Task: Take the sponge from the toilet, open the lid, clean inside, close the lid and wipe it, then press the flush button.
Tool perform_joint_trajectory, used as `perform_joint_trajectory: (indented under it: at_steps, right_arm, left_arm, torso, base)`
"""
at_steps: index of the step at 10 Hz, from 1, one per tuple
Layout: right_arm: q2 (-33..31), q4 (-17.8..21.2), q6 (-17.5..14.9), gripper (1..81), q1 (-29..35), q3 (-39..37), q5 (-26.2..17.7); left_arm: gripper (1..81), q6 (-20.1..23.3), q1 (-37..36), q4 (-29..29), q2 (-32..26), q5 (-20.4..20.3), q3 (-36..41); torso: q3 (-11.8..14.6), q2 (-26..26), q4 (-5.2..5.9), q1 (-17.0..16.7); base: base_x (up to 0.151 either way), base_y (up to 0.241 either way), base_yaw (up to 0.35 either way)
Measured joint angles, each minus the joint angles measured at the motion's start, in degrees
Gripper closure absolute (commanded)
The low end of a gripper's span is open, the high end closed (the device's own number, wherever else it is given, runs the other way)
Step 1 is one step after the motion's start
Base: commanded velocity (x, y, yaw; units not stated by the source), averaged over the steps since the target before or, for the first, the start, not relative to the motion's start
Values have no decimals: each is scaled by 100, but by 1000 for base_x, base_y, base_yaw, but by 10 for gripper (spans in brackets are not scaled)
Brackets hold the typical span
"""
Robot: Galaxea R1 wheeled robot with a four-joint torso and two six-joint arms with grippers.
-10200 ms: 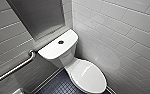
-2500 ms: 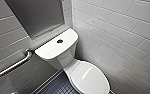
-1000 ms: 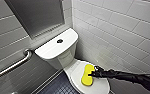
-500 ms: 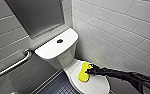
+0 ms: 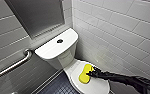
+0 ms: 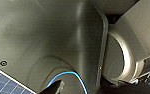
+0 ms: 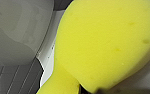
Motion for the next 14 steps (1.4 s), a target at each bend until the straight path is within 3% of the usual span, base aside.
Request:
perform_joint_trajectory:
  at_steps: [3,8,11,14]
  right_arm:
    - [-1018,0,44,811,-400,1100,118]
    - [-2132,9,88,811,-1523,1911,1371]
    - [-2994,-17,85,811,-2294,2428,1588]
    - [-3324,-30,105,811,-3200,2441,1677]
  left_arm:
    - [10,2,1,0,0,0,0]
    - [10,0,1,0,-16,2,0]
    - [10,2,1,0,4,2,0]
    - [10,0,15,0,1,0,0]
  torso:
    - [0,0,0,0]
    - [0,0,0,0]
    - [0,0,0,0]
    - [0,0,0,0]
  base:
    - [0,0,0]
    - [0,0,0]
    - [0,0,0]
    - [0,0,0]
